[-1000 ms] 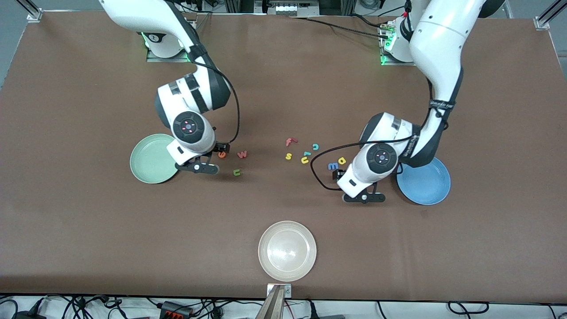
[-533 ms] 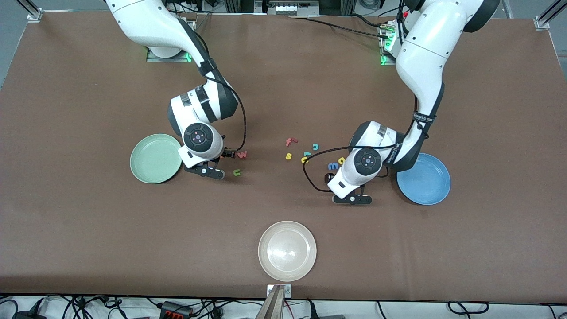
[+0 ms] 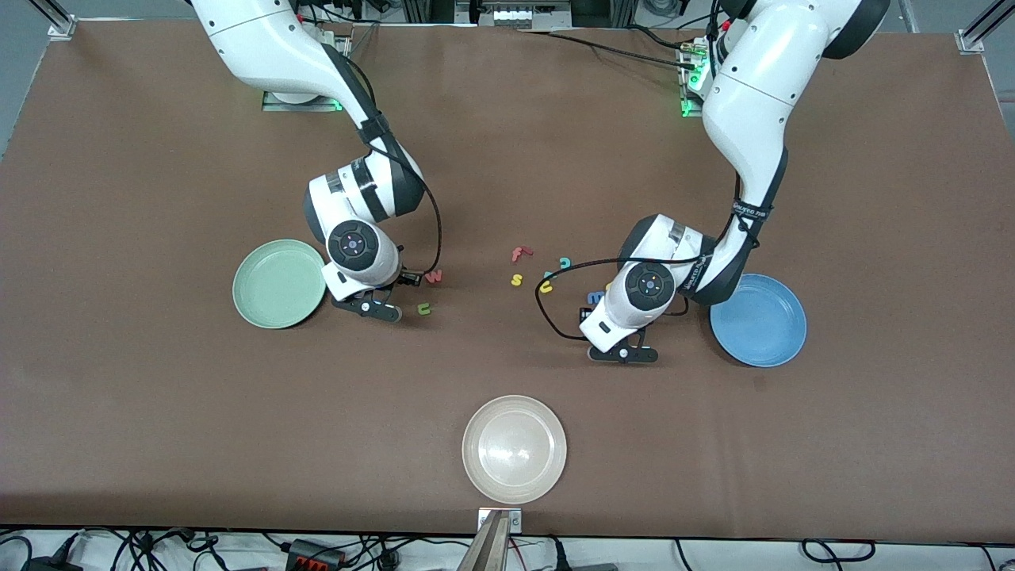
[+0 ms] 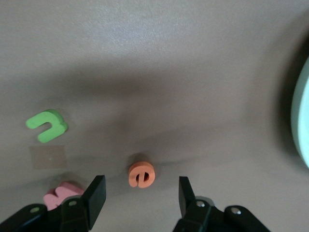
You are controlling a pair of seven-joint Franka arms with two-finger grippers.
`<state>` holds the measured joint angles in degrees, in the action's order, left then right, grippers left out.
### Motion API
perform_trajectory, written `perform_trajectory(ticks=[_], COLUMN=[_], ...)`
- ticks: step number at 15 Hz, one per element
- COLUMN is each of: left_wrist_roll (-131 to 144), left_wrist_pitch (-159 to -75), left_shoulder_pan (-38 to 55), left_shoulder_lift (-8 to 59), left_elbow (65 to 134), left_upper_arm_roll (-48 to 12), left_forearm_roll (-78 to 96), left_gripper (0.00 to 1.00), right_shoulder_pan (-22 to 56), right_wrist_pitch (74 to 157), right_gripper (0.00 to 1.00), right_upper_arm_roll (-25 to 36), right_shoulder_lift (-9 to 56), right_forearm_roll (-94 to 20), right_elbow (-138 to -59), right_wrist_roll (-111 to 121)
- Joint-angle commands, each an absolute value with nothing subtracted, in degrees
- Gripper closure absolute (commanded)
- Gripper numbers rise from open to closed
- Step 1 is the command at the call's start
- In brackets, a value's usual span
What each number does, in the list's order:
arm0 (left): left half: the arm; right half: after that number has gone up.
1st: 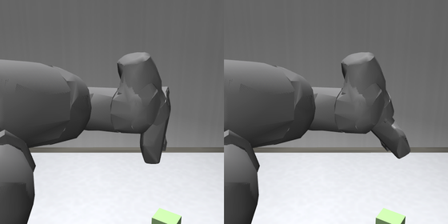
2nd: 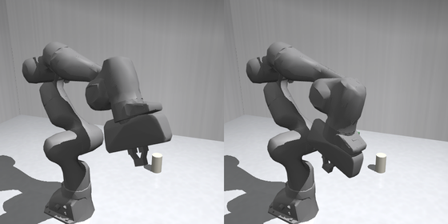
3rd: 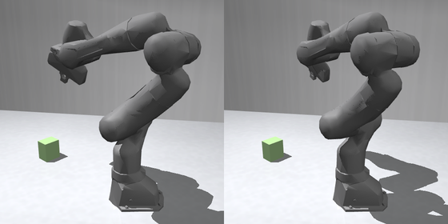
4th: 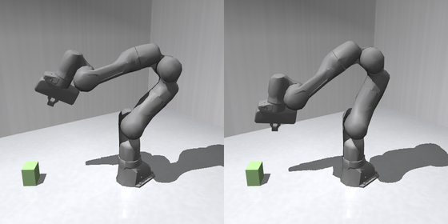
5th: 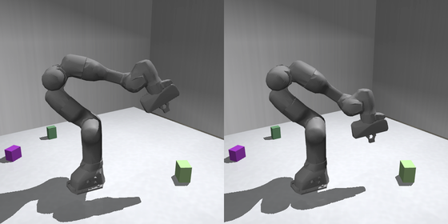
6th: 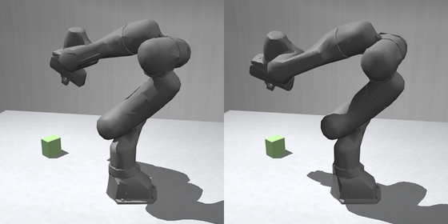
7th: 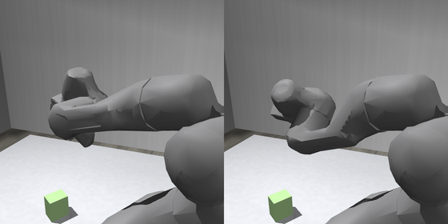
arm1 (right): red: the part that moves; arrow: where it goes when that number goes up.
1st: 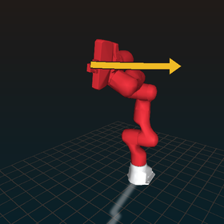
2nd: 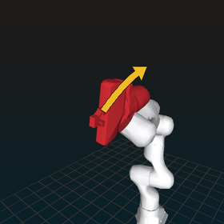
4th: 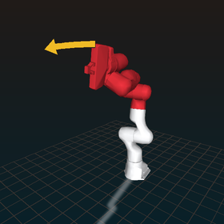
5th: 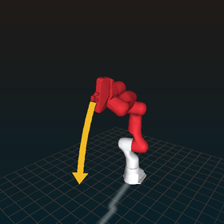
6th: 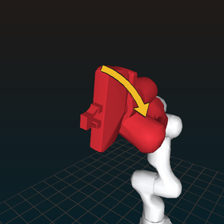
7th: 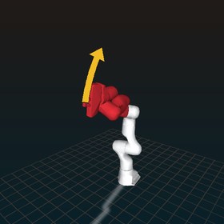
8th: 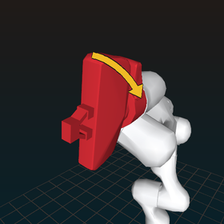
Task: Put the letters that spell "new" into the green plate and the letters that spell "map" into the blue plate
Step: 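Grasp the cyan letter with the left gripper while the right gripper grasps the orange e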
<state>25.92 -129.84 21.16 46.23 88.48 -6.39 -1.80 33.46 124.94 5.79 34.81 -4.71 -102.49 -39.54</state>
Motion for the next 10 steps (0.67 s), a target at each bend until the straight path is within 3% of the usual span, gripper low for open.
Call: perform_trajectory(ticks=[1, 6, 10], left_wrist_roll=[26.19, 25.93, 25.93], left_wrist_pitch=[-127.98, -126.56, -126.65], left_shoulder_pan=[21.71, 21.62, 21.18], left_shoulder_lift=[45.35, 45.09, 44.56], left_elbow=[90.18, 90.09, 89.21], left_upper_arm_roll=[-6.06, -6.06, -5.63], left_forearm_roll=[-2.81, -2.81, -2.81], left_gripper=[0.50, 0.84, 0.91], right_shoulder_pan=[33.57, 33.84, 34.01], right_wrist_pitch=[128.23, 129.73, 130.08], right_gripper=[0.31, 0.37, 0.37], right_upper_arm_roll=[5.54, 5.54, 5.54], right_shoulder_lift=[33.92, 34.01, 34.10], right_forearm_roll=[-5.71, -7.64, -7.65], right_elbow=[-105.38, -106.08, -106.17], right_wrist_roll=[-40.25, -40.25, -40.17])
